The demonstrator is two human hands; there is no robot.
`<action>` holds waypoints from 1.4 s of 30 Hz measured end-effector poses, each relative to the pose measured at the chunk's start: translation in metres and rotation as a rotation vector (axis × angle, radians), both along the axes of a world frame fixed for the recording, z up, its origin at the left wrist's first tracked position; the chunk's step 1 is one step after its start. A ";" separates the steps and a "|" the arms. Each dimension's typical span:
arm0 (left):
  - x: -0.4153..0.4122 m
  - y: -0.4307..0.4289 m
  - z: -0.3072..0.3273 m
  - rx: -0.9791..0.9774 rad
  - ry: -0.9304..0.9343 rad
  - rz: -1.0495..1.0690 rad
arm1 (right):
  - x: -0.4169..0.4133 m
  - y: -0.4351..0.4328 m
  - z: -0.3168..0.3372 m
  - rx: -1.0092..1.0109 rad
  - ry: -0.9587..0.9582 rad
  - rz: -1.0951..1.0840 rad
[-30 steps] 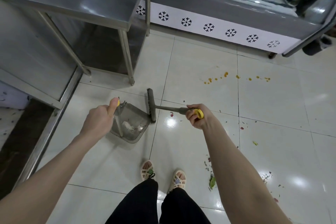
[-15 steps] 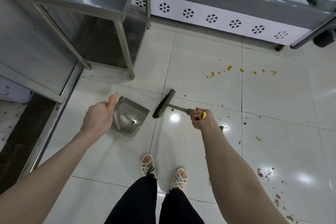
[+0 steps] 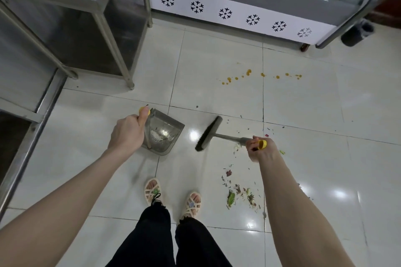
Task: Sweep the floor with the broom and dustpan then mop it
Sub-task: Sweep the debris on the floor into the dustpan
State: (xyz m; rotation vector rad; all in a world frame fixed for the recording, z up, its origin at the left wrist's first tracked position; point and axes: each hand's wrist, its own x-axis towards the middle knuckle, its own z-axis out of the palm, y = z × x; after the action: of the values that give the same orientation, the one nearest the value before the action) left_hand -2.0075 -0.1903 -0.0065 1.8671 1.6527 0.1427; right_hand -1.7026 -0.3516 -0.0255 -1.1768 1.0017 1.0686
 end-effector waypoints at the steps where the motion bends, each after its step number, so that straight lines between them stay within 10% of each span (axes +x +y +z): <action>1: 0.006 -0.003 0.000 0.003 -0.004 -0.007 | 0.004 -0.008 0.003 0.005 -0.013 -0.006; 23: 0.065 -0.048 0.012 0.052 -0.052 -0.022 | 0.015 -0.037 -0.021 0.263 0.175 0.067; 42: 0.145 -0.056 -0.002 0.043 -0.135 -0.130 | 0.100 -0.093 0.016 0.086 -0.015 0.091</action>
State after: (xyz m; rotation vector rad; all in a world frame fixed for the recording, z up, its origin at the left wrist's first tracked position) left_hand -1.8623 -0.2461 -0.0085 1.9460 1.4442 0.2458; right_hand -1.6024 -0.4441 -0.0096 -1.1673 0.8884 1.1617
